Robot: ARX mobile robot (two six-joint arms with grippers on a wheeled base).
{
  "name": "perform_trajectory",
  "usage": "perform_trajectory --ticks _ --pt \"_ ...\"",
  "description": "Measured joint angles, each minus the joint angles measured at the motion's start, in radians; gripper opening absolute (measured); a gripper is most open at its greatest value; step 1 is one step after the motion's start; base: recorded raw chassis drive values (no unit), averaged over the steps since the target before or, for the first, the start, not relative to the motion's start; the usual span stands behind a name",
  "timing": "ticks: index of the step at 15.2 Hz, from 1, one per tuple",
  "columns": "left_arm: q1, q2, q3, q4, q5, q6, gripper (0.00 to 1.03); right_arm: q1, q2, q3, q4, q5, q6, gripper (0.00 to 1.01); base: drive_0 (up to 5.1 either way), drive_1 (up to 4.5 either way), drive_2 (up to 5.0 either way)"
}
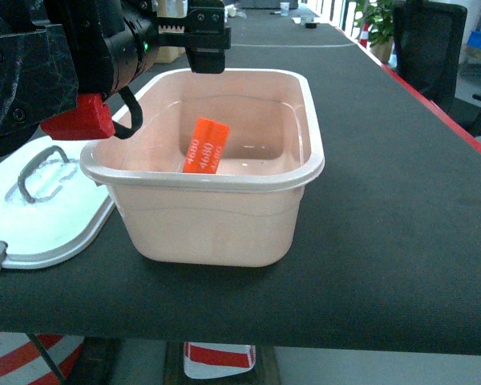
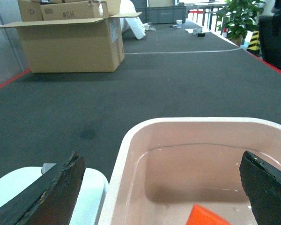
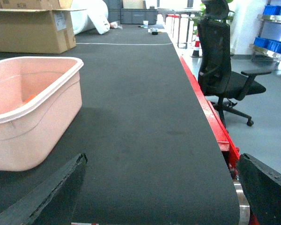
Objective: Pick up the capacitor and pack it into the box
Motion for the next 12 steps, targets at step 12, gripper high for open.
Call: perform_trajectory --ticks 12 --pt "0.499 -0.064 -0.424 0.323 0.198 -0.013 0.98 0.000 0.000 0.000 0.000 0.000 0.000 0.98 0.0 0.00 0.0"
